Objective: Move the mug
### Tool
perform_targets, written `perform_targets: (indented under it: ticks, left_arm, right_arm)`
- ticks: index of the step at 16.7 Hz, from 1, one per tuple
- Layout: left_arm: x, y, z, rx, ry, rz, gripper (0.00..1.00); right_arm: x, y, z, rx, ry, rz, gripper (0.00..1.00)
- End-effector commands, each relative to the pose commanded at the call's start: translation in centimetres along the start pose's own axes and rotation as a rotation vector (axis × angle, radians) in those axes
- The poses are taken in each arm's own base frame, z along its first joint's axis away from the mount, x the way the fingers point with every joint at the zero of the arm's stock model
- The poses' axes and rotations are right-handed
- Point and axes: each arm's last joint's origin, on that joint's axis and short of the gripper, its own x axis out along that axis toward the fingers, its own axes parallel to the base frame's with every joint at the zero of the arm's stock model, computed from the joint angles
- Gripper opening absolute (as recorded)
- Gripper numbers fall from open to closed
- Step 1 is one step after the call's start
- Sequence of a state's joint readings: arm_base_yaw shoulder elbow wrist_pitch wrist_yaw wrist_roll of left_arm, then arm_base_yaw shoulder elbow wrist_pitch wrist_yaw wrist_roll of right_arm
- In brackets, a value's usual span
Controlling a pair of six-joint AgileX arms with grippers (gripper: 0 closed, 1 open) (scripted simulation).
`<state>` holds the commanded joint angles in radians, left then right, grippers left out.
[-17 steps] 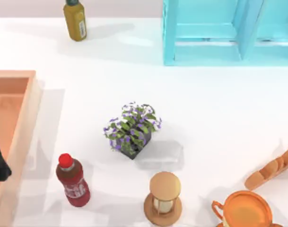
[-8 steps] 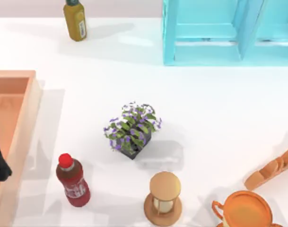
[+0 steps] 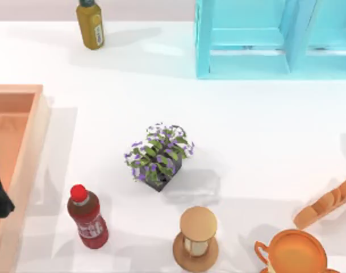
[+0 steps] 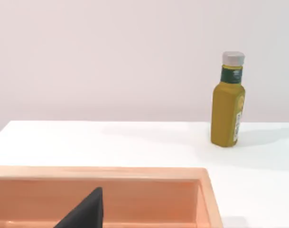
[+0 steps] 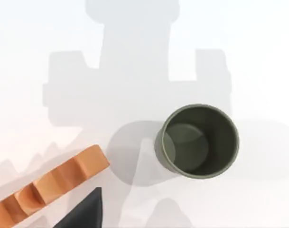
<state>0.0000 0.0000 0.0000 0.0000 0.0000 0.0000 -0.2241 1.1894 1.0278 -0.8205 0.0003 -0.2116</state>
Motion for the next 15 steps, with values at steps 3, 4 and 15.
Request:
perform_targets:
  ticks: [3, 4, 15]
  left_arm:
    - [0.0, 0.0, 0.0, 0.000, 0.000, 0.000, 1.00]
    - [0.0, 0.0, 0.0, 0.000, 0.000, 0.000, 1.00]
    - [0.0, 0.0, 0.0, 0.000, 0.000, 0.000, 1.00]
  right_arm:
    - [3.5, -2.2, 3.8, -0.004, 0.235, 0.035, 1.00]
    - [4.8, -2.9, 4.7, -0.005, 0.303, 0.049, 1.00]
    - [10.7, -6.0, 7.2, 0.001, 0.575, 0.126, 1.00]
